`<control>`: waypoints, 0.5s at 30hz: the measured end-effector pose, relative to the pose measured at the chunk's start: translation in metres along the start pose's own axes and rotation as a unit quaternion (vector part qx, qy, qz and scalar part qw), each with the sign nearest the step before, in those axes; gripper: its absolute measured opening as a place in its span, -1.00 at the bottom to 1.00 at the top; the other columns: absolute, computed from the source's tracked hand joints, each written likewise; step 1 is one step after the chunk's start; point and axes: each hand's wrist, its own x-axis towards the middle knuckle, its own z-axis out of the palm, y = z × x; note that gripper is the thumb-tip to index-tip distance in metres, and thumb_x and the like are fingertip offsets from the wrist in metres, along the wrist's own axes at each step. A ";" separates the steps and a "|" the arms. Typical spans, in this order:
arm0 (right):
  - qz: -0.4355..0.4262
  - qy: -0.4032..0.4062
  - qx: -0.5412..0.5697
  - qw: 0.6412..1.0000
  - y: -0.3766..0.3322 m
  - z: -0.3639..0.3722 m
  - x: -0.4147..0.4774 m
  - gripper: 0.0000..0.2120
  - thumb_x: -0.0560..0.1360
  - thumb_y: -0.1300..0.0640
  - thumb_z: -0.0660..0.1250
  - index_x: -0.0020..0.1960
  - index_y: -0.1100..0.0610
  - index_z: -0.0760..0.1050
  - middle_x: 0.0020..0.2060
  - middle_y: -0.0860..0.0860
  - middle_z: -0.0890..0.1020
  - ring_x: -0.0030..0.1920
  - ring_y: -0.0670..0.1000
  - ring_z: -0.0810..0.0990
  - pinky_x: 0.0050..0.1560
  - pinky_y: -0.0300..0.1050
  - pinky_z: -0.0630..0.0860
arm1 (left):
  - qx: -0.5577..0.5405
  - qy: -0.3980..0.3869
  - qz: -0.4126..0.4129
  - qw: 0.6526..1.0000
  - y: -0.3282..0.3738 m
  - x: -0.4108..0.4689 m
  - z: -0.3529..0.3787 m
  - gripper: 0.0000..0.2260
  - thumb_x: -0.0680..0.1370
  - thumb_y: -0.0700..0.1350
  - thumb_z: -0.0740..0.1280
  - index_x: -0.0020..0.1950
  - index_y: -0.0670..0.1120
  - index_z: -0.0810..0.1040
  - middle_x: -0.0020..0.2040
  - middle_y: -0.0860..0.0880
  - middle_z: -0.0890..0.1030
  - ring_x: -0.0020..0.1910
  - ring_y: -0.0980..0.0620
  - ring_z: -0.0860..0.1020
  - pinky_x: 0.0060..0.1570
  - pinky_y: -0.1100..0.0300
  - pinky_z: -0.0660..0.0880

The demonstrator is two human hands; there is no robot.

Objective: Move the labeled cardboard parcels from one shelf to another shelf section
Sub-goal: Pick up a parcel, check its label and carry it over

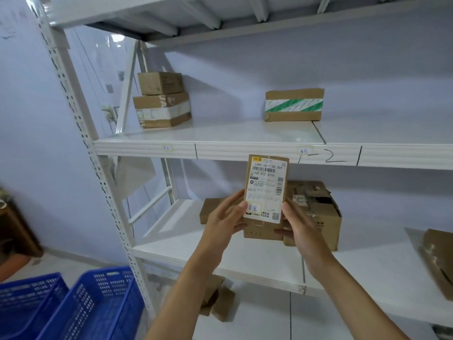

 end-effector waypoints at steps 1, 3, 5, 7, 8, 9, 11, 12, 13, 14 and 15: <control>-0.002 0.004 -0.006 1.000 -0.001 0.007 0.003 -0.74 0.71 -0.08 0.18 0.26 -0.37 0.55 0.07 -0.29 0.75 0.07 -0.22 0.72 -0.09 -0.28 0.66 | -0.004 -0.003 0.001 1.000 0.001 0.005 -0.006 -0.58 0.58 0.10 0.39 0.45 0.16 0.56 0.25 0.00 0.73 0.27 -0.04 0.67 0.33 -0.13 0.57; -0.003 0.014 -0.020 1.000 -0.003 0.017 0.008 -0.74 0.69 -0.13 0.19 0.30 -0.38 0.52 0.08 -0.35 0.72 0.09 -0.26 0.70 -0.07 -0.28 0.65 | -0.017 -0.009 0.000 1.000 0.002 0.015 -0.014 -0.61 0.62 0.06 0.37 0.46 0.12 0.55 0.26 -0.03 0.72 0.28 -0.06 0.67 0.35 -0.16 0.55; -0.002 0.028 -0.032 0.999 -0.004 0.033 0.013 -0.75 0.67 -0.18 0.20 0.26 -0.49 0.51 0.07 -0.39 0.71 0.06 -0.28 0.70 -0.10 -0.32 0.59 | -0.028 -0.018 -0.007 0.999 0.003 0.023 -0.029 -0.64 0.66 0.03 0.35 0.46 0.12 0.55 0.27 -0.04 0.72 0.29 -0.06 0.66 0.37 -0.17 0.53; 0.001 0.052 -0.039 0.998 -0.006 0.055 0.016 -0.75 0.66 -0.23 0.20 0.11 -0.64 0.48 0.01 -0.43 0.71 -0.03 -0.29 0.71 -0.25 -0.41 0.54 | -0.031 -0.032 -0.012 0.999 0.004 0.033 -0.051 -0.66 0.65 0.03 0.35 0.45 0.12 0.56 0.27 -0.03 0.72 0.30 -0.05 0.65 0.38 -0.18 0.53; 0.002 0.065 -0.039 0.997 -0.007 0.066 0.018 -0.73 0.66 -0.23 0.20 0.04 -0.68 0.47 -0.03 -0.44 0.71 -0.08 -0.29 0.72 -0.34 -0.46 0.51 | -0.032 -0.037 -0.012 0.999 0.006 0.037 -0.061 -0.66 0.65 0.03 0.36 0.44 0.12 0.58 0.26 -0.03 0.73 0.30 -0.06 0.65 0.37 -0.19 0.53; 0.002 0.078 -0.036 0.996 -0.009 0.077 0.019 -0.71 0.66 -0.23 0.20 0.00 -0.70 0.46 -0.06 -0.45 0.71 -0.12 -0.30 0.72 -0.40 -0.49 0.48 | -0.031 -0.042 -0.012 0.999 0.008 0.042 -0.072 -0.67 0.65 0.03 0.37 0.42 0.12 0.59 0.25 -0.04 0.73 0.30 -0.07 0.66 0.37 -0.20 0.53; -0.004 0.097 -0.040 0.994 -0.013 0.097 0.022 -0.68 0.66 -0.21 0.21 -0.05 -0.71 0.47 -0.09 -0.51 0.68 -0.09 -0.37 0.68 -0.32 -0.46 0.52 | -0.036 -0.049 -0.010 0.998 0.016 0.051 -0.091 -0.68 0.64 0.02 0.37 0.41 0.11 0.61 0.24 -0.06 0.74 0.29 -0.12 0.66 0.35 -0.25 0.53; -0.007 0.104 -0.044 0.994 -0.016 0.106 0.024 -0.66 0.67 -0.20 0.22 -0.05 -0.70 0.47 -0.09 -0.54 0.67 -0.06 -0.43 0.65 -0.21 -0.41 0.53 | -0.040 -0.053 -0.007 0.998 0.019 0.055 -0.100 -0.68 0.65 0.00 0.37 0.41 0.09 0.61 0.24 -0.08 0.73 0.29 -0.16 0.66 0.34 -0.28 0.53; -0.010 0.108 -0.052 0.993 -0.018 0.116 0.024 -0.65 0.67 -0.19 0.22 -0.05 -0.71 0.47 -0.09 -0.57 0.65 -0.04 -0.48 0.62 -0.12 -0.36 0.51 | -0.044 -0.059 -0.004 0.997 0.021 0.058 -0.109 -0.67 0.66 -0.01 0.36 0.42 0.07 0.60 0.25 -0.09 0.73 0.29 -0.19 0.66 0.34 -0.30 0.52; -0.011 0.110 -0.062 0.992 -0.020 0.125 0.024 -0.65 0.67 -0.20 0.21 -0.05 -0.72 0.45 -0.08 -0.58 0.64 -0.03 -0.51 0.59 -0.06 -0.33 0.48 | -0.048 -0.068 -0.001 0.997 0.022 0.060 -0.118 -0.66 0.66 -0.03 0.35 0.44 0.05 0.58 0.26 -0.10 0.72 0.29 -0.19 0.66 0.34 -0.30 0.52; -0.012 0.112 -0.072 0.991 -0.021 0.134 0.024 -0.65 0.67 -0.21 0.20 -0.05 -0.74 0.43 -0.08 -0.59 0.63 -0.03 -0.53 0.57 -0.04 -0.33 0.46 | -0.049 -0.079 0.001 0.996 0.023 0.061 -0.127 -0.65 0.67 -0.03 0.34 0.46 0.04 0.56 0.28 -0.10 0.71 0.30 -0.17 0.65 0.34 -0.28 0.52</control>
